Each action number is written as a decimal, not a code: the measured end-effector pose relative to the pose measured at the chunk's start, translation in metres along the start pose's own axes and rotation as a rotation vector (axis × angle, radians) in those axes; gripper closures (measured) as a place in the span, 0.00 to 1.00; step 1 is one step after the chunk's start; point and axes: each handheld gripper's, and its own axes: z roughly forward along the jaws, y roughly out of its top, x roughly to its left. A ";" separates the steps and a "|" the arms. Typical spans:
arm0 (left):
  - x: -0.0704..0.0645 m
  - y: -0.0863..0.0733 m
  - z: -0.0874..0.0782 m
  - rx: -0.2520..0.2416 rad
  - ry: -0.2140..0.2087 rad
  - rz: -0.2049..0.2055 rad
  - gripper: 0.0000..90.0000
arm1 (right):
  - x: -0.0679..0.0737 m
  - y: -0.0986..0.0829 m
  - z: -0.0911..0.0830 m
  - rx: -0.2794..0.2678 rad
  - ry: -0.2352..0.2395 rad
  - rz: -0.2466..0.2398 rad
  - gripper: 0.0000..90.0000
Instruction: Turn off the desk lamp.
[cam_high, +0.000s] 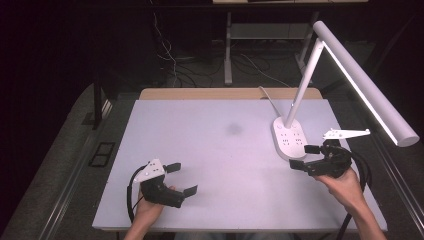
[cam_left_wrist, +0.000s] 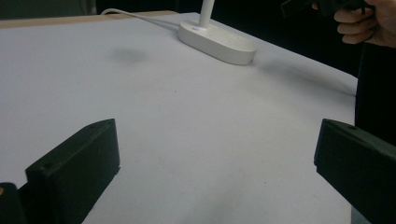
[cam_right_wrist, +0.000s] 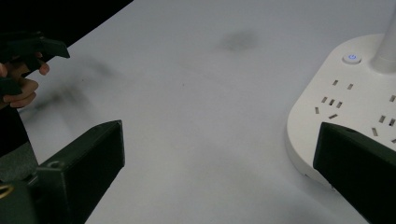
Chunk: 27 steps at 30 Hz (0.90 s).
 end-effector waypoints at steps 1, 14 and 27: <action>0.000 0.000 0.000 0.000 0.000 0.001 0.00 | -0.001 0.002 0.000 0.001 -0.001 0.000 0.02; 0.000 0.000 0.000 -0.007 0.008 -0.005 0.00 | -0.017 0.025 0.006 0.020 -0.016 -0.012 0.02; 0.000 0.000 0.000 -0.006 0.008 -0.006 0.00 | -0.041 0.045 0.013 0.046 -0.038 -0.002 0.02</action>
